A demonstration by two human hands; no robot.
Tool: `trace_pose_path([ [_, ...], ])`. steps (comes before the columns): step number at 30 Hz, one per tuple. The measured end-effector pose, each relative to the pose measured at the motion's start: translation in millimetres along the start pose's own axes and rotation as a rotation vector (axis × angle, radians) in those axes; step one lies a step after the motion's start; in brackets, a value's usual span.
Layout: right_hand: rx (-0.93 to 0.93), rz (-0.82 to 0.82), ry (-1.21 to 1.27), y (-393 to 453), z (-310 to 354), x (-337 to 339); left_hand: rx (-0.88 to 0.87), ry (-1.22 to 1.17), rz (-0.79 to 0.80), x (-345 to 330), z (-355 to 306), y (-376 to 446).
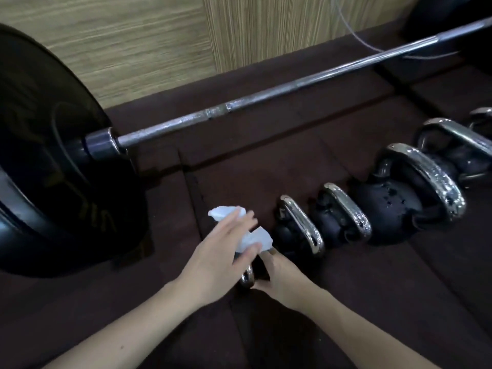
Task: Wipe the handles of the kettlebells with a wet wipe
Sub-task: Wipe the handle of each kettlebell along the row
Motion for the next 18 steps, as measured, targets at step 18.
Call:
trace_pose_path([
  [18,0.057,-0.037,0.12,28,-24,-4,-0.187,0.335,-0.03,-26,2,-4],
])
Point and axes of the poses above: each hand's wrist, its own y-axis towards the middle knuckle, its own x-axis out of the back of the hand, z = x × y, the point moved 6 cm from there along y, towards the middle knuckle, and after that the axes turned 2 degrees about -y, right-handed, at the moved point
